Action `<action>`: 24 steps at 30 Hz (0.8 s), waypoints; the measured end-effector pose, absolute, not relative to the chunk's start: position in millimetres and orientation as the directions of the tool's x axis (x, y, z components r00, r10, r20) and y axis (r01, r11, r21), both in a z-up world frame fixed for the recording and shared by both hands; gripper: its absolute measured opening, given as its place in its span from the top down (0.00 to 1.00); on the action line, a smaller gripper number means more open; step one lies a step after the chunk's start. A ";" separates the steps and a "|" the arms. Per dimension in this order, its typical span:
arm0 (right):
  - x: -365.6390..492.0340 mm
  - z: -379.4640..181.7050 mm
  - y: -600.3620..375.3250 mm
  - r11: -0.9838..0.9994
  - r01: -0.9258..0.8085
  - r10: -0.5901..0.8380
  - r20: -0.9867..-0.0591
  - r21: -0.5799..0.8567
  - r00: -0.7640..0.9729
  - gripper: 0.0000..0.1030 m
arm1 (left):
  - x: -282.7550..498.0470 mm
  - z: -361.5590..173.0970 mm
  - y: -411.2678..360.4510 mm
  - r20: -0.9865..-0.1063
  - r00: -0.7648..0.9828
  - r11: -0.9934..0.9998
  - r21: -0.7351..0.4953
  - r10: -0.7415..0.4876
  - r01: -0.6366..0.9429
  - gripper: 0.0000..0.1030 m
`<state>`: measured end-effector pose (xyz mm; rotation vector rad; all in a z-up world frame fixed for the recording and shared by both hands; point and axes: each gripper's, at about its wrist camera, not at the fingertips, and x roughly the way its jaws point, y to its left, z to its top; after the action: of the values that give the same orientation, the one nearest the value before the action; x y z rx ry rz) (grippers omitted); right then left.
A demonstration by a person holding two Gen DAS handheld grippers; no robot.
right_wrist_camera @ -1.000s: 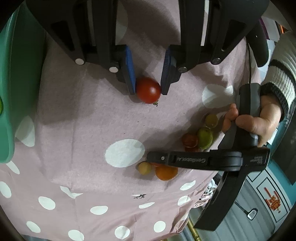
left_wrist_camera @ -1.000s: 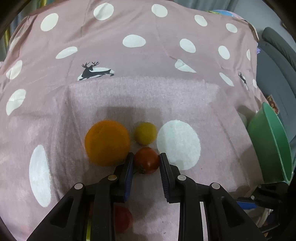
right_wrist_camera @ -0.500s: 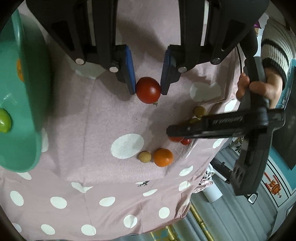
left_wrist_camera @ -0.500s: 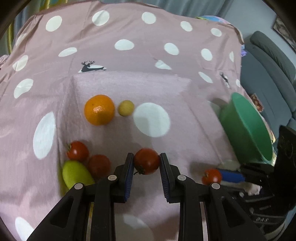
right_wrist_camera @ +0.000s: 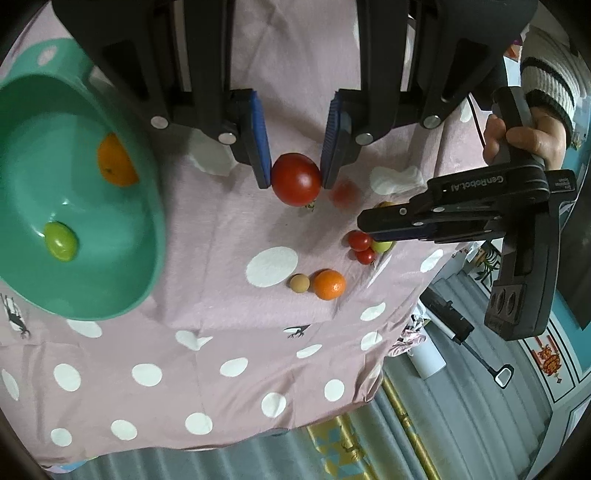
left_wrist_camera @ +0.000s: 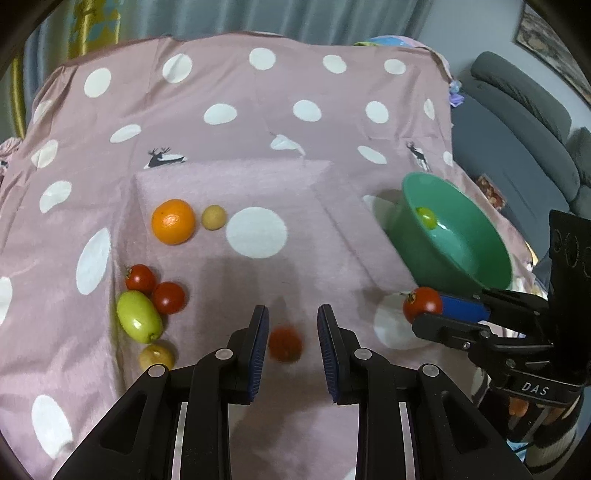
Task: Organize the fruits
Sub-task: 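Carry the held tomatoes toward the green bowl with both grippers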
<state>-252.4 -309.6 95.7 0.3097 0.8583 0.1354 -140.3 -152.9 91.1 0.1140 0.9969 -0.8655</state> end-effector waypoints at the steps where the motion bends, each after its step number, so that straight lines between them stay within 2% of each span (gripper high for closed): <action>1: -254.6 96.7 -310.8 0.947 0.009 0.238 -0.720 0.322 0.652 0.73 | -143.3 94.4 -154.1 -0.769 0.251 0.667 -0.286 -0.588 0.688 0.73; 7: -267.2 103.9 -318.4 0.946 0.023 0.222 -0.698 0.323 0.680 0.73 | -151.7 97.2 -161.8 -0.771 0.247 0.657 -0.275 -0.587 0.702 0.73; 13: -273.2 101.1 -319.5 0.942 0.027 0.227 -0.695 0.334 0.683 0.73 | -146.5 70.7 -172.2 -0.805 0.167 0.655 -0.323 -0.570 0.683 0.73; 17: -273.1 95.8 -322.3 0.937 0.032 0.235 -0.694 0.349 0.680 0.73 | -143.8 54.6 -190.7 -0.834 0.164 0.651 -0.272 -0.527 0.709 0.72; 18: -272.9 95.1 -322.7 0.936 0.032 0.236 -0.695 0.350 0.680 0.73 | -142.2 51.9 -194.4 -0.837 0.178 0.656 -0.254 -0.517 0.710 0.67; 20: -271.1 93.6 -323.8 0.935 0.032 0.240 -0.696 0.353 0.677 0.73 | -134.2 45.8 -199.9 -0.842 0.204 0.669 -0.226 -0.500 0.708 0.62; 24: -268.2 91.6 -326.0 0.933 0.027 0.247 -0.694 0.358 0.677 0.73 | -119.7 29.3 -203.9 -0.854 0.178 0.671 -0.237 -0.488 0.702 0.62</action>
<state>-268.2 -326.0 91.6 0.3566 0.8226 0.1265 -119.7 -203.9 29.3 0.2297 1.1048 -0.8520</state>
